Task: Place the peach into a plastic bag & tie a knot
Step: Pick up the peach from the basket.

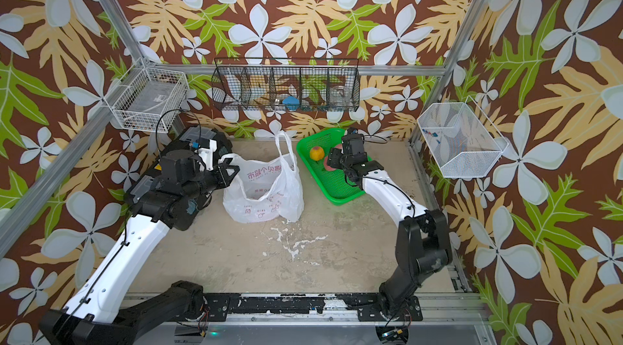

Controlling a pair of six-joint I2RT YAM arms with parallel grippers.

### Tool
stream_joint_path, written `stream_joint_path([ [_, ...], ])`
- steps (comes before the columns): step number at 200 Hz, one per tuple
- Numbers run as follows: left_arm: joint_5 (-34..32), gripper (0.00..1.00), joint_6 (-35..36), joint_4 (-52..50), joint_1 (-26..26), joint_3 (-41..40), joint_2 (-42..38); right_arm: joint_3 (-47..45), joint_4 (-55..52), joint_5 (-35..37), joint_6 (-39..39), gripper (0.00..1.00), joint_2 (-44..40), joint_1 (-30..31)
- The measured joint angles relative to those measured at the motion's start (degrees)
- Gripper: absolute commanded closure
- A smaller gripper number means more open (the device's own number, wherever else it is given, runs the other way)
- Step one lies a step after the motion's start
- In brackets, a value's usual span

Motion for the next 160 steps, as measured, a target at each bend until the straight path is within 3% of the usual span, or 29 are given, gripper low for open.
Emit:
stream_joint_path([
  [39, 2.78, 1.0, 0.17, 1.27, 0.0, -1.49, -1.4, 6.49, -4.55, 7.63, -1.95, 0.17, 9.81, -3.43],
  [82, 4.09, 1.0, -0.04, 2.08, 0.0, -3.13, -1.49, 11.85, -7.23, 7.67, -2.16, 0.17, 19.47, -4.68],
  [131, 4.35, 1.0, -0.04, 3.23, -0.04, -4.42, -2.8, 13.75, -7.23, 9.01, -0.26, 0.18, 23.93, -5.18],
  [160, 4.5, 1.0, -0.04, 3.23, -0.07, -4.7, -3.37, 15.65, -7.69, 9.22, 0.26, 0.25, 27.17, -5.9],
])
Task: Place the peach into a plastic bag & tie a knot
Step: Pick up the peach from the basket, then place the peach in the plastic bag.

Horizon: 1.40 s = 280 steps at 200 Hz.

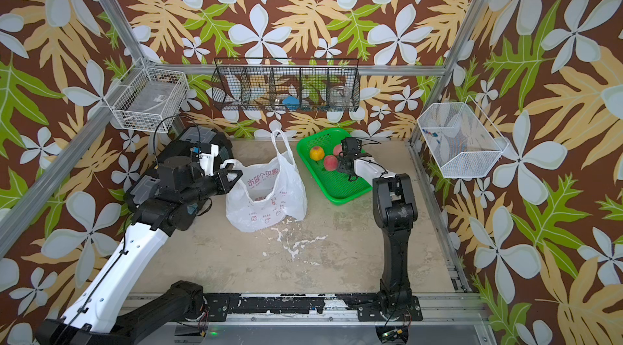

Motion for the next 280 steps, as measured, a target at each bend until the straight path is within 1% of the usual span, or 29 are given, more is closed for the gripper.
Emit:
stream_joint_path([
  [17, 0.07, 1.0, 0.0, 0.04, 0.0, 0.0, -0.26, -0.31, 0.17, -0.11, 0.11, 0.29, 0.09, -0.31],
  [25, 0.15, 1.0, 0.0, 0.02, -0.02, 0.0, -0.35, -0.96, 0.66, 0.0, 0.24, 0.32, -0.39, -0.28],
  [41, 0.28, 1.0, 0.02, 0.07, -0.07, 0.0, -0.42, -1.46, 0.9, -0.02, 0.17, 0.44, -1.09, -0.28],
  [51, 0.33, 1.0, 0.09, 0.11, -0.11, 0.0, -0.42, -0.74, 0.98, -0.07, 0.02, 0.54, -1.05, -0.26],
  [59, 0.42, 1.0, 0.31, 0.11, -0.11, 0.0, -0.42, -0.35, 1.14, -0.17, -0.17, 0.6, -1.05, -0.26],
  [75, 0.44, 1.0, 1.4, 0.2, -0.11, -0.07, -0.42, -1.6, 2.4, -1.01, -0.26, 0.67, -2.49, -0.28],
  [94, 0.5, 1.0, 3.06, 0.24, -0.11, -0.7, -0.42, -6.54, 3.26, -3.3, -0.24, 0.73, -8.07, -0.17],
  [115, 0.94, 1.0, 4.94, 0.94, -0.11, -1.77, -0.85, -13.75, 4.76, -6.12, 0.04, 0.76, -18.45, 1.64],
  [131, 1.66, 1.0, 6.64, 1.88, -0.11, -2.6, -1.51, -18.6, 6.45, -10.43, 0.79, 0.78, -28.15, 4.66],
  [149, 2.82, 1.0, 8.39, 3.39, -0.11, -3.23, -2.12, -20.92, 6.97, -15.08, 1.14, 0.8, -37.59, 9.25],
  [162, 3.67, 1.0, 8.92, 4.24, -0.11, -3.37, -2.32, -21.05, 7.96, -18.78, 1.11, 0.81, -43.25, 14.34],
  [176, 4.46, 1.0, 9.07, 5.16, -0.11, -3.48, -2.45, -20.2, 9.35, -22.36, 1.05, 0.81, -47.3, 21.81],
  [188, 5.29, 1.0, 9.05, 5.81, -0.11, -3.58, -2.69, -19.32, 10.93, -25.77, 1.09, 0.82, -48.15, 27.21],
  [198, 5.88, 1.0, 9.01, 6.34, -0.11, -3.58, -3.04, -17.97, 12.13, -27.93, 1.97, 0.82, -46.58, 30.64],
  [221, 7.1, 1.0, 8.74, 7.89, -0.11, -3.58, -4.11, -14.69, 14.12, -30.36, 4.04, 0.83, -38.82, 34.45],
  [237, 7.82, 1.0, 8.61, 8.35, -0.11, -3.61, -4.68, -13.51, 13.27, -30.97, 4.46, 0.79, -33.42, 34.99],
  [244, 8.0, 1.0, 8.55, 8.76, -0.11, -3.89, -4.92, -12.92, 12.81, -30.62, 4.48, 0.74, -31.5, 35.01],
  [263, 8.41, 1.0, 8.5, 9.27, -0.13, -5.2, -5.33, -8.57, 9.7, -28.87, 3.48, 0.41, -26.36, 35.56],
  [271, 8.48, 1.0, 8.31, 9.53, -0.15, -5.9, -5.33, -6.29, 8.15, -27.93, 2.47, 0.31, -24.63, 36.02],
  [280, 8.55, 1.0, 8.33, 9.55, -0.15, -6.54, -5.33, -4.24, 6.45, -27.34, 1.25, 0.23, -23.39, 36.3],
])
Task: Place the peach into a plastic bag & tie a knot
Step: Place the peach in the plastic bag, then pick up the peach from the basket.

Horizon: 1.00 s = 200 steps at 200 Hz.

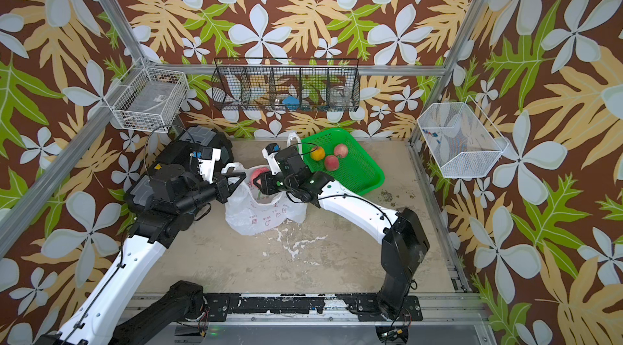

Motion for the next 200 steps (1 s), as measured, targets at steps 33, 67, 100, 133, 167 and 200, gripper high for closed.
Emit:
stream_joint_path([
  [33, -0.55, 1.0, 0.0, 0.55, 0.0, -1.31, 0.02, 2.47, -5.38, 4.61, -3.43, 0.15, -0.57, 0.15],
  [67, -4.15, 1.0, -0.94, 0.09, 0.0, -1.09, 0.59, 3.52, -8.26, 7.3, -6.08, 0.24, -6.69, -3.06],
  [100, -14.75, 1.0, -1.86, -3.78, 0.0, 0.92, 2.64, -3.61, -4.9, 9.53, -4.11, 0.31, -15.04, -15.67],
  [133, -16.17, 1.0, -3.74, -4.26, 0.0, 0.46, 2.36, -9.33, -2.95, 11.98, -1.99, 0.26, -12.35, -26.03],
  [167, -12.11, 1.0, -4.35, -1.55, 0.0, -0.48, 0.72, -5.05, -2.95, 15.23, -2.86, 0.18, 0.98, -30.12],
  [200, -9.27, 1.0, -4.48, -0.07, 0.0, -0.63, 0.5, 6.71, -3.69, 17.42, -4.7, 0.16, 14.82, -30.58],
])
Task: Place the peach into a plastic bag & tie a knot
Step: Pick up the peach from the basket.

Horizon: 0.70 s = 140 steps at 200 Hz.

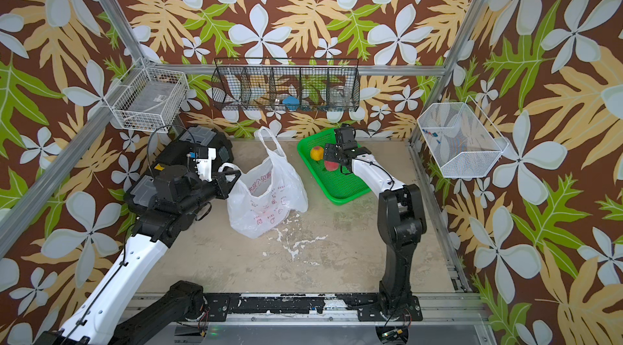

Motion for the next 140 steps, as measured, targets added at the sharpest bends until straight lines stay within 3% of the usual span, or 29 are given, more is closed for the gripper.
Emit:
stream_joint_path([
  [33, 1.6, 1.0, -0.59, 0.52, 0.0, -0.28, -0.46, 7.69, -2.14, -0.02, -0.63, 0.16, 9.64, -0.11],
  [68, 2.14, 1.0, -0.57, 0.61, 0.0, -0.35, -1.27, 7.74, -3.58, 0.98, -0.61, 0.21, 13.07, -0.2],
  [102, 2.91, 1.0, -0.59, 0.68, 0.0, -0.72, -1.42, 8.28, -3.74, 0.96, -0.61, 0.37, 15.91, -0.24],
  [140, 3.13, 1.0, -0.57, 0.72, 0.0, -0.74, -1.55, 6.49, -2.01, 0.26, -1.03, 0.64, 14.29, -0.22],
])
